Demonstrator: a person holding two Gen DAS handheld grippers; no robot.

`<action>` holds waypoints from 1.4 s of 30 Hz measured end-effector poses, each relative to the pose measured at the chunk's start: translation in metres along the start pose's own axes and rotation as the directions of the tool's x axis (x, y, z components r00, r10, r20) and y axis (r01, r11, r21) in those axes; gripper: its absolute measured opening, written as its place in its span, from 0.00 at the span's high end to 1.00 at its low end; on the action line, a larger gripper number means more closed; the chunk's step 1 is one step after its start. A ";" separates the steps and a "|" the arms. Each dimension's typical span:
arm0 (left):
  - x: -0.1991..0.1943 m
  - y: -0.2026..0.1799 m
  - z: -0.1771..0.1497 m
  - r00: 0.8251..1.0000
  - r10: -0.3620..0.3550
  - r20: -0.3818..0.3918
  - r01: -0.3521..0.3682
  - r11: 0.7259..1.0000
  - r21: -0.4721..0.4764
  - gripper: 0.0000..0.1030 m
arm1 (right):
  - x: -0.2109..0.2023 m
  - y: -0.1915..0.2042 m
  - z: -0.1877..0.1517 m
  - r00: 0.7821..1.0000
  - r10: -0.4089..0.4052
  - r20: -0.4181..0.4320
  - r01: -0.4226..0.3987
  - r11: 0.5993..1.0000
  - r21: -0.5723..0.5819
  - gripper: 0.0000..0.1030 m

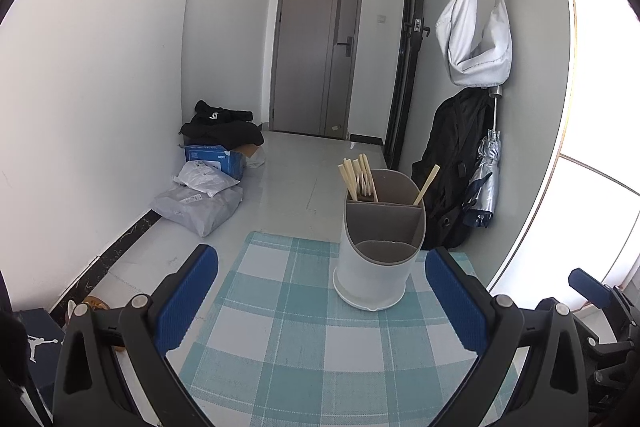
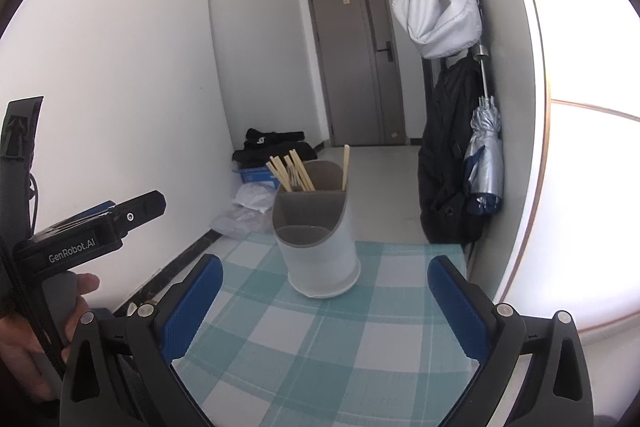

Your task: Organize utensils

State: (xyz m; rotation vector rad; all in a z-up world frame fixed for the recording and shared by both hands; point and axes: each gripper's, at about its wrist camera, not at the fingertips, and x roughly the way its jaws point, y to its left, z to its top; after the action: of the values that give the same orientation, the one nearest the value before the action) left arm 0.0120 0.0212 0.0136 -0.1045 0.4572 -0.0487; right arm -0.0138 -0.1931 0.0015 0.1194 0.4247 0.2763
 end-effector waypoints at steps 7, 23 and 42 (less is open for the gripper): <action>0.001 0.005 0.000 1.000 0.003 -0.005 -0.003 1.000 -0.026 0.01 | -0.001 0.001 -0.001 1.000 -0.002 0.005 0.002 1.000 0.003 0.00; -0.002 0.013 0.000 1.000 0.017 -0.002 -0.018 0.998 -0.065 0.01 | -0.002 -0.001 0.000 0.999 -0.037 0.021 0.037 0.999 0.022 0.00; -0.003 0.010 -0.001 1.000 0.002 -0.005 -0.002 0.999 -0.052 0.01 | -0.003 0.001 -0.002 0.999 -0.044 0.023 0.044 0.999 0.008 0.00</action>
State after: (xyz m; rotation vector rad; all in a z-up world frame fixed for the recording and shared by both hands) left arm 0.0093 0.0307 0.0125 -0.1550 0.4638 -0.0353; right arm -0.0173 -0.1927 0.0014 0.1202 0.4046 0.2297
